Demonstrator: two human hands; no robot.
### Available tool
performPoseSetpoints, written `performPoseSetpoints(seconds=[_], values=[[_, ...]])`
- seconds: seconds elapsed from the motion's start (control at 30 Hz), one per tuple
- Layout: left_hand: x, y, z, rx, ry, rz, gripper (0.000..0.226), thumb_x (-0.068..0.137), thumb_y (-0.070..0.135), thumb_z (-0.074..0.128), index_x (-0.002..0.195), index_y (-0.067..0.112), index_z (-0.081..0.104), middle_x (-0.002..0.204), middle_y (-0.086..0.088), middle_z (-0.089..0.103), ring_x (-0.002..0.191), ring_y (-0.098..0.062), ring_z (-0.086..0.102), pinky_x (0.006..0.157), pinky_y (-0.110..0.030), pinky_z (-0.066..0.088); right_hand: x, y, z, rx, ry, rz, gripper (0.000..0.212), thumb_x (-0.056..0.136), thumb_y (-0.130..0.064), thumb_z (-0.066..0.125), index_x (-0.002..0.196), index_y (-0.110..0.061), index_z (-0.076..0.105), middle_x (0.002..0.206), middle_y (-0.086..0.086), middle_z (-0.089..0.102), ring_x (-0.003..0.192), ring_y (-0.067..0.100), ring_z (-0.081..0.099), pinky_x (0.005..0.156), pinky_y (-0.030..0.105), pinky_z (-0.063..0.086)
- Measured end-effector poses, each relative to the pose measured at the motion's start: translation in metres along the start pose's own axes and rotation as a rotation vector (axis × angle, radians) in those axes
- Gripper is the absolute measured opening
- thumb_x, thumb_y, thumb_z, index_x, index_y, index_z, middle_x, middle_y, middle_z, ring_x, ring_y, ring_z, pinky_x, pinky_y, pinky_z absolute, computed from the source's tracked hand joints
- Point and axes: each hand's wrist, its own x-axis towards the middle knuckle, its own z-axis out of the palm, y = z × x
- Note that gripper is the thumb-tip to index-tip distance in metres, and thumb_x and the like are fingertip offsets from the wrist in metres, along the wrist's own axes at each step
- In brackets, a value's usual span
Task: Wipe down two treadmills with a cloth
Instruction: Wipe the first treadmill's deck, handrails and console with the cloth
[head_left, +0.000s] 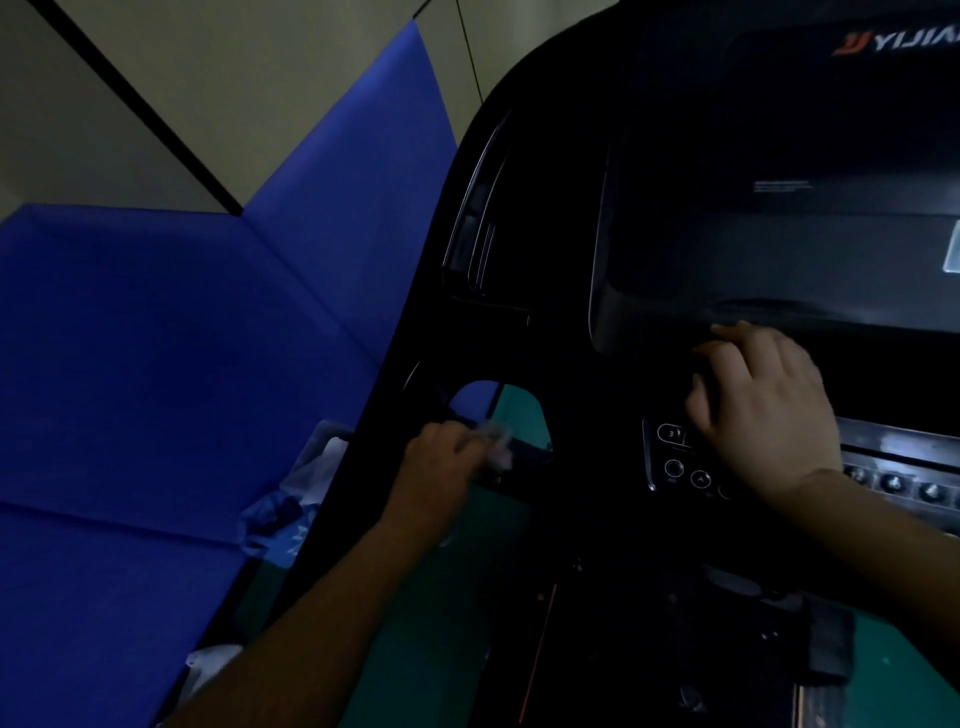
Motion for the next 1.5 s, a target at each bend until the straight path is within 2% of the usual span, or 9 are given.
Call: performPoseSetpoints(seconds=[0.13,0.27,0.5,0.77,0.97,1.1,1.2,1.3,1.5], values=[[-0.004,-0.03,-0.049,0.153,0.061,-0.117,0.028,0.096,0.031,0.048,0.124,0.029,0.054,0.099,0.002,0.058,0.088,-0.02,0.057,0.072,-0.027,0.043,0.0,0.0,0.0,-0.001,-0.003,-0.004,0.033,0.086,-0.026,0.048,0.108,-0.005,0.061,0.117,0.019,0.057,0.111,0.04,0.05,0.097,0.049,0.037],[-0.035,-0.011,-0.089,0.255,0.431,-0.326,0.038,0.093,0.017,0.048,0.13,0.01,0.054,0.107,-0.012,0.055,0.088,-0.03,0.05,0.072,-0.036,0.036,0.0,0.0,0.0,0.003,-0.007,0.004,0.033,0.087,-0.026,0.048,0.108,-0.004,0.061,0.119,0.02,0.057,0.113,0.041,0.05,0.098,0.05,0.038],[-0.052,-0.031,-0.032,0.265,0.044,-0.392,0.084,0.075,0.017,0.075,0.147,0.027,0.033,0.152,-0.023,0.026,0.119,-0.046,0.046,0.093,-0.054,0.046,0.0,0.0,0.001,-0.011,0.002,0.004,0.034,0.087,-0.026,0.046,0.108,-0.004,0.061,0.117,0.02,0.057,0.111,0.042,0.051,0.096,0.05,0.039],[0.024,-0.052,-0.05,-0.004,0.035,-0.388,0.063,0.098,0.046,0.028,0.149,0.04,-0.009,0.141,-0.017,0.034,0.105,-0.034,0.051,0.088,-0.044,0.049,0.0,0.001,0.002,-0.014,0.031,-0.021,0.031,0.086,-0.023,0.05,0.106,-0.004,0.062,0.116,0.02,0.058,0.11,0.041,0.052,0.096,0.049,0.04],[-0.006,-0.029,-0.047,0.124,0.126,-0.453,0.06,0.094,0.032,0.036,0.15,0.023,0.019,0.103,-0.023,0.05,0.08,-0.037,0.053,0.068,-0.044,0.049,0.0,0.003,0.004,-0.009,0.019,-0.023,0.031,0.086,-0.024,0.049,0.106,-0.005,0.062,0.116,0.019,0.058,0.108,0.041,0.054,0.093,0.049,0.043],[-0.054,-0.021,-0.047,0.125,0.104,-0.593,0.071,0.088,0.016,0.067,0.147,0.002,0.03,0.108,-0.027,0.056,0.088,-0.04,0.057,0.075,-0.048,0.049,0.0,0.003,0.002,0.002,0.012,-0.019,0.032,0.087,-0.025,0.048,0.107,-0.004,0.061,0.117,0.019,0.058,0.11,0.041,0.052,0.095,0.049,0.041],[-0.066,-0.017,-0.048,0.128,0.077,-0.641,0.059,0.09,0.016,0.062,0.139,-0.007,0.038,0.115,-0.034,0.053,0.098,-0.046,0.055,0.083,-0.054,0.047,0.0,0.002,0.003,0.001,0.014,-0.017,0.031,0.087,-0.024,0.049,0.107,-0.004,0.062,0.117,0.019,0.058,0.111,0.041,0.052,0.096,0.049,0.04],[-0.036,-0.02,-0.055,0.14,-0.047,-0.689,0.059,0.098,0.04,0.03,0.144,0.002,0.03,0.124,-0.027,0.048,0.107,-0.042,0.047,0.089,-0.053,0.044,0.0,0.002,0.002,0.0,0.015,-0.017,0.031,0.086,-0.024,0.049,0.107,-0.004,0.061,0.116,0.019,0.058,0.111,0.041,0.053,0.095,0.049,0.041],[0.028,-0.038,-0.05,0.002,0.065,-0.559,0.074,0.098,0.04,0.042,0.153,0.022,-0.003,0.127,-0.022,0.042,0.103,-0.036,0.05,0.091,-0.048,0.045,0.0,-0.001,0.0,-0.012,0.018,0.002,0.034,0.085,-0.027,0.047,0.107,-0.006,0.062,0.117,0.018,0.058,0.11,0.039,0.052,0.095,0.048,0.04]])
